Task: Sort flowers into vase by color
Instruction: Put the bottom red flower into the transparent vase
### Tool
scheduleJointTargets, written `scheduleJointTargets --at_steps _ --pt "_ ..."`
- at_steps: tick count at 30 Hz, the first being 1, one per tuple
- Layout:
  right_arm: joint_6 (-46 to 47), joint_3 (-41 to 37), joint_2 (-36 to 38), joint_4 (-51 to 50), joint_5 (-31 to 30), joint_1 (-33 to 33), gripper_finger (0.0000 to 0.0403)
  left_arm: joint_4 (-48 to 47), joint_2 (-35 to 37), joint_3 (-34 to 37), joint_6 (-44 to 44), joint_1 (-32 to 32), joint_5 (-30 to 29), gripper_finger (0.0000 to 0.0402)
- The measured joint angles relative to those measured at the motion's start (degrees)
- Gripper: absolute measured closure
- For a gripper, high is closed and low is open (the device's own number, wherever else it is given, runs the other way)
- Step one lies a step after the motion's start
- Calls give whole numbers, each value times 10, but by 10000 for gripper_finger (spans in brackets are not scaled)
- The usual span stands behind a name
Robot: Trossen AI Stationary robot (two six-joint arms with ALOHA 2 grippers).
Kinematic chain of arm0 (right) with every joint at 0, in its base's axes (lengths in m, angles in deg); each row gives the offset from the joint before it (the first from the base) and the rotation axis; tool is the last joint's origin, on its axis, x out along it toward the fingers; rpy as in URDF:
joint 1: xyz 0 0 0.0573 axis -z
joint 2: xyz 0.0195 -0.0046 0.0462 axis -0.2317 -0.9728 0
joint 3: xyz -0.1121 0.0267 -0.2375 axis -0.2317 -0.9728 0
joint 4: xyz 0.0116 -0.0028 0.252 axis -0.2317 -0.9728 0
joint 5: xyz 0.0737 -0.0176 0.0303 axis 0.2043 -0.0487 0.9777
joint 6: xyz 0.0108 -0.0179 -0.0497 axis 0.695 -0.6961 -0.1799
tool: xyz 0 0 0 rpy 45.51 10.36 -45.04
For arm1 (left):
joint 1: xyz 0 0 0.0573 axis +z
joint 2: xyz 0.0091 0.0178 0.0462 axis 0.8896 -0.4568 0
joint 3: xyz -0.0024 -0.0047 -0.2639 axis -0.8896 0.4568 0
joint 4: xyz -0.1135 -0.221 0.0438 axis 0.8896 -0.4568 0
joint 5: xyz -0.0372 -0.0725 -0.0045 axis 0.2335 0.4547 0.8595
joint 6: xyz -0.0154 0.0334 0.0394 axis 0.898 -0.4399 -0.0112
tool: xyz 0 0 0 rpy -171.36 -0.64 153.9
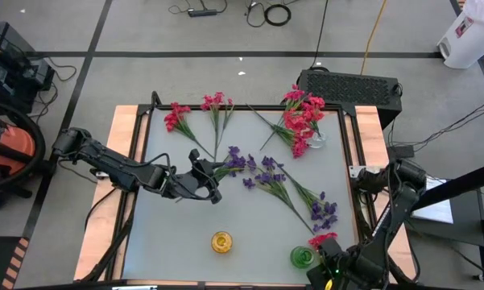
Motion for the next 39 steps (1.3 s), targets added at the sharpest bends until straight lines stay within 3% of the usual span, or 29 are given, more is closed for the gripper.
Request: scheduleJointTargets --at_steps 15,39 --pt "112 0 -31 6 16 -45 203 0 0 0 0 0 0 258" --pt "108 0 -96 20 14 -52 203 0 0 0 0 0 0 258"
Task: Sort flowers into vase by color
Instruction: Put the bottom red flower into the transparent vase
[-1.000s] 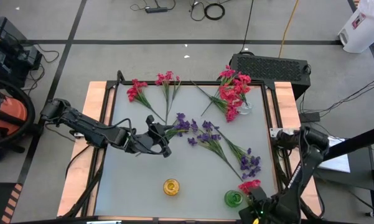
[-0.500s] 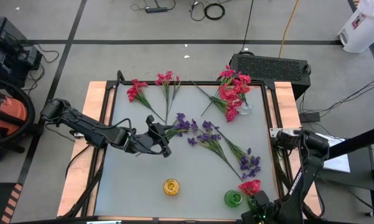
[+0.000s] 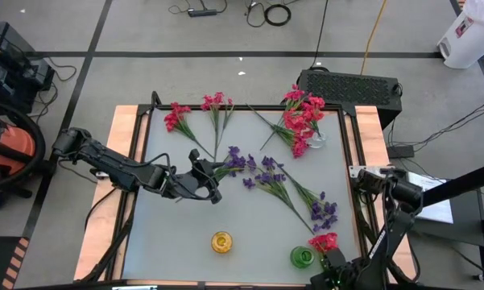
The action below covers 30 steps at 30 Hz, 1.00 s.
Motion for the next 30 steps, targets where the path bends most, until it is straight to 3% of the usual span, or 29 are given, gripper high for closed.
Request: scheduleJointTargets --at_steps 22,30 --pt "10 0 -10 -32 -5 5 203 0 0 0 0 0 0 258" --pt "-6 0 -10 -27 -34 18 203 0 0 0 0 0 0 258"
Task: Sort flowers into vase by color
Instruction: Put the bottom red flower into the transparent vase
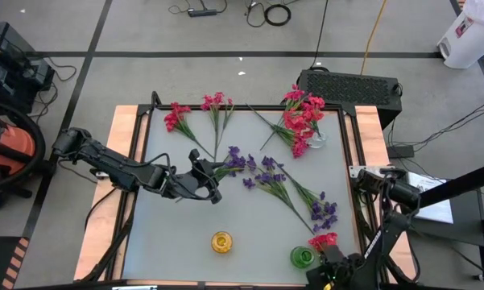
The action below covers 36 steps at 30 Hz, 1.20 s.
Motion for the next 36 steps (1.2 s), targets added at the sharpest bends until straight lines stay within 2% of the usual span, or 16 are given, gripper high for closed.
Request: scheduleJointTargets --at_steps 12,17,36 --pt "-15 0 0 -8 5 3 203 0 0 0 0 0 0 258" --pt "0 0 0 6 34 3 203 0 0 0 0 0 0 258" --pt "12 0 -9 17 34 3 203 0 0 0 0 0 0 258"
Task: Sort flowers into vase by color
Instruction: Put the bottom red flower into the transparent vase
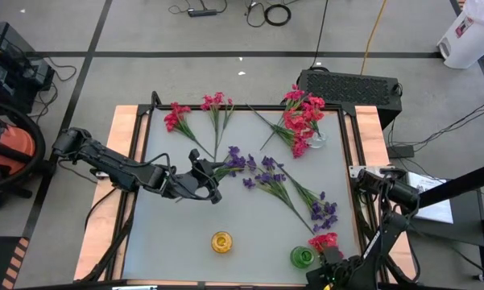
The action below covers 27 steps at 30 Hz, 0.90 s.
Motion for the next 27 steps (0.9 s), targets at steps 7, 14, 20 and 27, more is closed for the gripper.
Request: scheduleJointTargets --at_steps 7,14,20,27 --pt "-9 0 -11 -3 0 0 203 0 0 0 0 0 0 258" --pt "-11 0 -11 -1 5 0 206 0 0 0 0 0 0 258" --pt "-12 0 -11 -2 29 0 242 0 0 0 0 0 0 258" --pt "-12 0 -12 -2 30 0 314 0 0 0 0 0 0 258"
